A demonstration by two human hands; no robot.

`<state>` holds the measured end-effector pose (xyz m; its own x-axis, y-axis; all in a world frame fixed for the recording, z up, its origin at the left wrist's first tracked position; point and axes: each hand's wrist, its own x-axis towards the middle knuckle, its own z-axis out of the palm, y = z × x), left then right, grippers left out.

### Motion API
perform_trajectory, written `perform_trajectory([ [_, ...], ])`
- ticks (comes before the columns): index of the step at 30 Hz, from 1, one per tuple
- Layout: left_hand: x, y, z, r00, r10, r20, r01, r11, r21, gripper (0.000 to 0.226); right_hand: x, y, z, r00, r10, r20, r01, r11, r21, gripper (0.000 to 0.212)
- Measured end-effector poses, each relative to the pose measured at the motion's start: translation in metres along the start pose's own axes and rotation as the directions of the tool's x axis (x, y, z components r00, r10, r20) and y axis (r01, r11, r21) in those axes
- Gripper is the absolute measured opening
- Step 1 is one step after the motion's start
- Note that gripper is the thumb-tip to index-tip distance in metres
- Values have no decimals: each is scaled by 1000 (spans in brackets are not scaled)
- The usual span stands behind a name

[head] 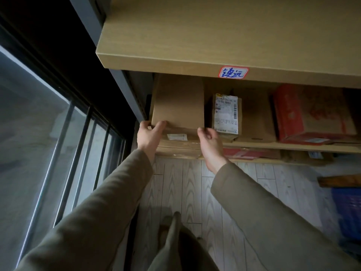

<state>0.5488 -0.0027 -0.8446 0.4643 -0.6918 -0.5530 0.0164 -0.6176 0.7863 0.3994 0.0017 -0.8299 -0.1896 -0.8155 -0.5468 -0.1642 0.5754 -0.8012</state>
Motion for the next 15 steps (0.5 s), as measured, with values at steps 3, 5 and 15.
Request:
perform_trajectory([
  [3, -13, 8, -5, 989, -139, 60, 147, 975, -165, 80, -17, -6, -3, 1000, 4, -9, -3, 990, 144, 17],
  [5, -21, 10, -11, 977, -206, 61, 215, 943, -256, 93, -29, -11, -5, 1000, -3, 8, 2, 976, 219, 11],
  [15, -124, -13, -60, 865, -362, 347, 494, 733, -467, 52, -96, -31, -65, 982, 137, 127, -156, 976, 149, 64],
])
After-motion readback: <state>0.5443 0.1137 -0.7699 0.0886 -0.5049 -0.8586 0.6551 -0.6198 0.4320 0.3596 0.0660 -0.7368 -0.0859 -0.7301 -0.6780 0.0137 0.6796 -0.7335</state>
